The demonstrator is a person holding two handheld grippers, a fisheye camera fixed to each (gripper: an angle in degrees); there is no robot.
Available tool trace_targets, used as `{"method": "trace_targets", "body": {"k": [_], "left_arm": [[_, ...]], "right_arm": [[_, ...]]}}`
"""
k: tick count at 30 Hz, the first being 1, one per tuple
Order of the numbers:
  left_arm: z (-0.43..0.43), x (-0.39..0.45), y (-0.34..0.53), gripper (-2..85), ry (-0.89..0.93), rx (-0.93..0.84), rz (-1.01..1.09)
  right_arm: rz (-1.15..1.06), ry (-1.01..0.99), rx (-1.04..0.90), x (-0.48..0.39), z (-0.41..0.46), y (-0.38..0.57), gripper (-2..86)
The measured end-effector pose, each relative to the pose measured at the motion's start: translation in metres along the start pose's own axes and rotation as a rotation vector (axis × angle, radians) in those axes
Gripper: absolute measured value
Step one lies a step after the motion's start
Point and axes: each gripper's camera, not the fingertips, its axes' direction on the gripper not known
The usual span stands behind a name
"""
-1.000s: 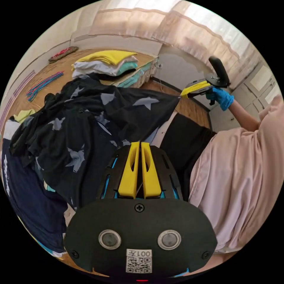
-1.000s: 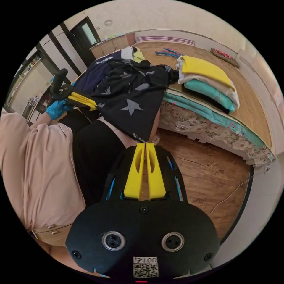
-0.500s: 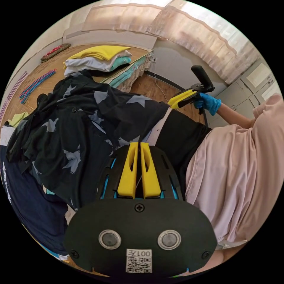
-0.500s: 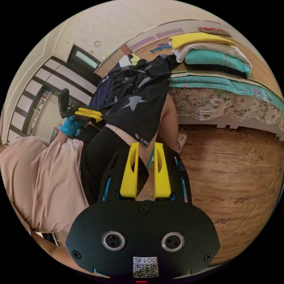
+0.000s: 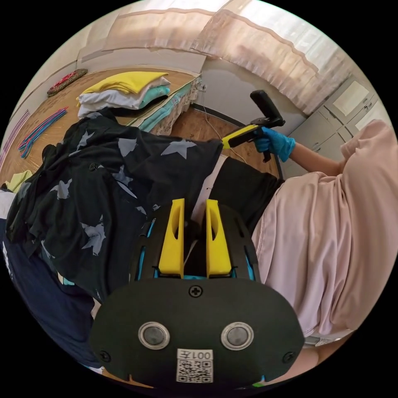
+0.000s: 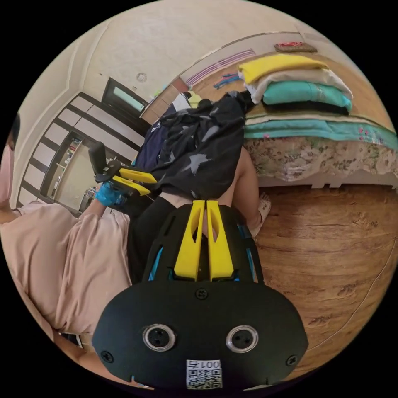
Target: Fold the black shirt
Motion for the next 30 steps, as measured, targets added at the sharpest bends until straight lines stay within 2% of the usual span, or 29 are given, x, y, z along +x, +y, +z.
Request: {"method": "trace_targets", "body": {"k": [6,10,14,19,24,30], "left_arm": [[-0.006,0.014,-0.005,7.4,-0.009,0.083,0.001],[-0.014,0.027,-0.012,9.4,-0.089,0.17,-0.027],[-0.011,0.037,-0.017,10.2,-0.163,0.179,-0.059],[-0.01,0.031,-0.007,4.0,-0.291,0.114,-0.189],[-0.017,0.009,0.013,1.2,-0.222,0.105,-0.291],[-0.037,0.012,0.021,-1.2,-0.234,0.083,-0.25]], "right_arm": [[-0.161,0.075,0.114,-0.077,-0.049,-0.027,0.7],[-0.244,0.109,0.18,-0.124,-0.055,-0.041,0.7],[-0.301,0.155,0.224,-0.153,-0.05,-0.046,0.8],[-0.351,0.288,0.244,-0.18,-0.053,-0.042,0.7],[-0.311,0.291,0.255,-0.18,-0.063,-0.037,0.5],[-0.306,0.396,0.215,-0.177,-0.053,-0.037,0.3]]}}
